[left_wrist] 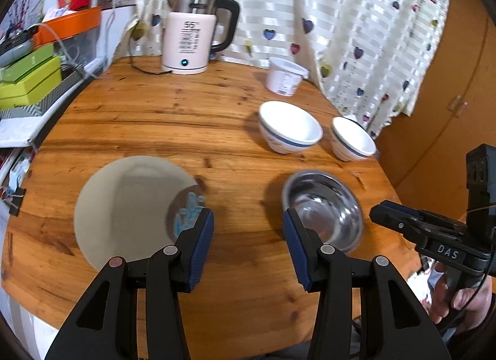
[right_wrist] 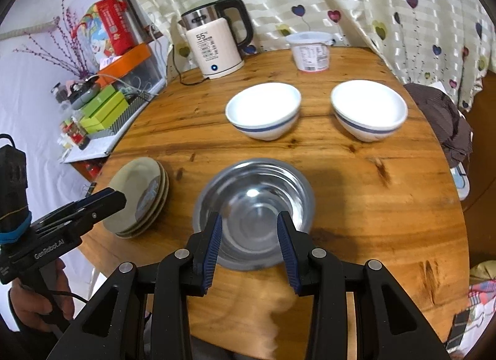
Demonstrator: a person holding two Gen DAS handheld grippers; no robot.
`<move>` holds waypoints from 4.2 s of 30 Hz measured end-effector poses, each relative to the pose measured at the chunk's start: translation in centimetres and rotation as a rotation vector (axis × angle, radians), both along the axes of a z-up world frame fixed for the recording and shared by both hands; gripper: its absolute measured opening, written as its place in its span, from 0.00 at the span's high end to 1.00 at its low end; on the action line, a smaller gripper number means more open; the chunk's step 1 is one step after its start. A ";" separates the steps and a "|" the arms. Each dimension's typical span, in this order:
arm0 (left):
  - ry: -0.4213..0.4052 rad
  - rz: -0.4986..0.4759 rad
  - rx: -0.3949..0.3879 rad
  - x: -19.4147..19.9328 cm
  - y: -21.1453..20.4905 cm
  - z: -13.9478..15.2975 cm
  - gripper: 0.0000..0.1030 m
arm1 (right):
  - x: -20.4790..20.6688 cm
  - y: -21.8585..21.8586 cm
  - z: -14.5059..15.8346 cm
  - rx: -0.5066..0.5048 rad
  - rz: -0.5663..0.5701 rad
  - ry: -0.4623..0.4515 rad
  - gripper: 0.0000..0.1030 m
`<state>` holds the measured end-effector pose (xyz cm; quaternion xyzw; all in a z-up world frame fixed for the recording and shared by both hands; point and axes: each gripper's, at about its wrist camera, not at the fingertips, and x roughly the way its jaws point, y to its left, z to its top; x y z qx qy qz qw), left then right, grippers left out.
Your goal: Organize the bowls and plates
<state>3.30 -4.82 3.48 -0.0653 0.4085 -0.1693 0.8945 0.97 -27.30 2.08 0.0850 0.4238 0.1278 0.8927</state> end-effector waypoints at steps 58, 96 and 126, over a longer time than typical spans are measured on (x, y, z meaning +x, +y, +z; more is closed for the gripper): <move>0.142 -0.085 -0.058 14.8 -7.2 -1.6 0.54 | 12.2 -4.9 -0.7 0.180 -0.101 0.101 0.73; 0.153 -0.045 -0.068 18.9 -7.9 -3.1 0.67 | 17.3 -4.2 -2.1 0.213 -0.105 0.126 0.86; 0.088 -0.089 -0.044 8.5 -7.5 0.6 0.67 | 6.5 -3.7 1.3 0.201 -0.113 0.076 0.86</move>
